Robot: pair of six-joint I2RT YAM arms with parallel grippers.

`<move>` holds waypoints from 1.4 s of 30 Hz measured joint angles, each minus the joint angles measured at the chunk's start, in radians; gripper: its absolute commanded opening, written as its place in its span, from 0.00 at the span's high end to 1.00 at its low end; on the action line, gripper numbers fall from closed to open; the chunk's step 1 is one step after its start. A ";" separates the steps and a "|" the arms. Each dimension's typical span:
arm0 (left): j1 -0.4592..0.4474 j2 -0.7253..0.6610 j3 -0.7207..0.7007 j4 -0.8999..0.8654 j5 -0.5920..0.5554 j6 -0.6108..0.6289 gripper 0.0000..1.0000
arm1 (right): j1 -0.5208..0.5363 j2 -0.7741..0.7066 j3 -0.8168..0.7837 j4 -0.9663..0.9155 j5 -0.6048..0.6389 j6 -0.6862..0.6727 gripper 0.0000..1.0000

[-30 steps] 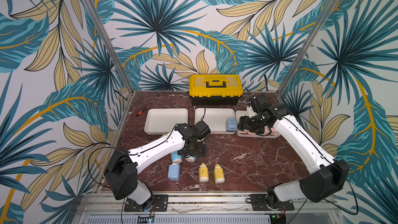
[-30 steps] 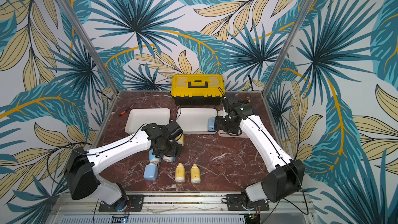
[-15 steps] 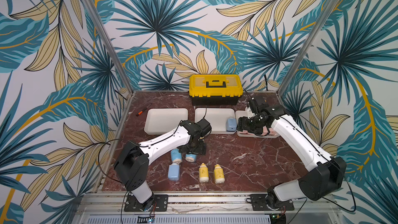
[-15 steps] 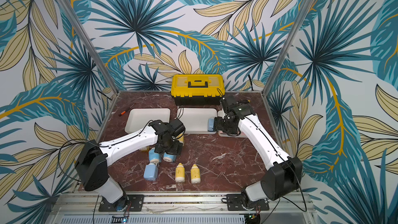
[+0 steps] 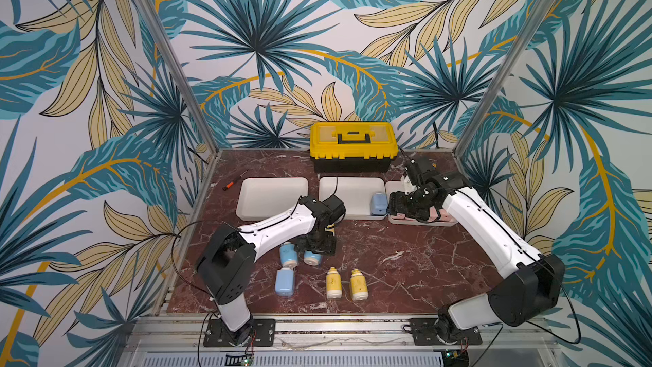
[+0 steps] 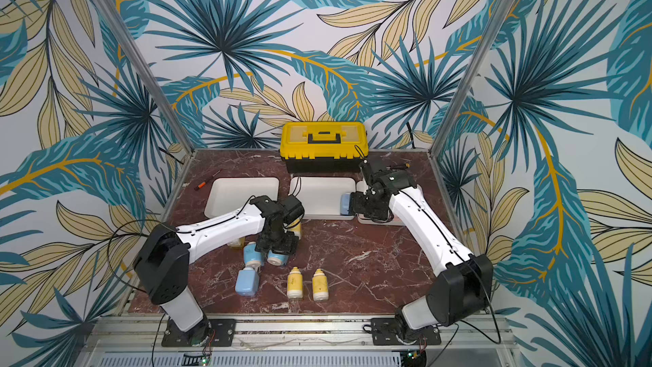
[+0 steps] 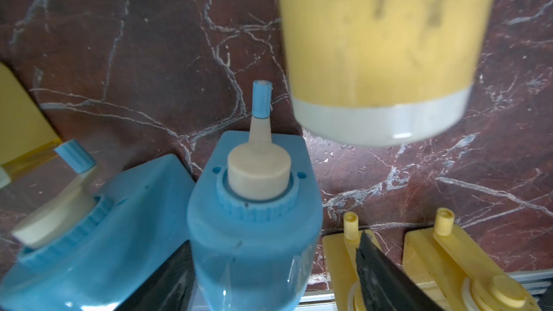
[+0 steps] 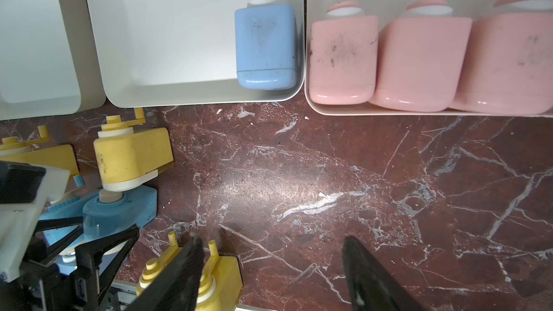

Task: Place the pencil sharpeners by color into the storage box
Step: Pick up the pencil sharpener from the center of the board.

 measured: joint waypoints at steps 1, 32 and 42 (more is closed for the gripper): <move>0.000 0.001 0.000 -0.001 0.000 0.001 0.19 | 0.000 0.000 0.000 0.000 0.000 0.000 0.25; 0.013 0.066 0.000 -0.004 0.004 0.019 0.50 | 0.000 0.011 0.000 0.011 -0.006 0.004 0.25; 0.016 0.064 0.000 -0.004 0.020 0.019 0.56 | 0.000 0.011 0.000 0.013 -0.006 0.003 0.25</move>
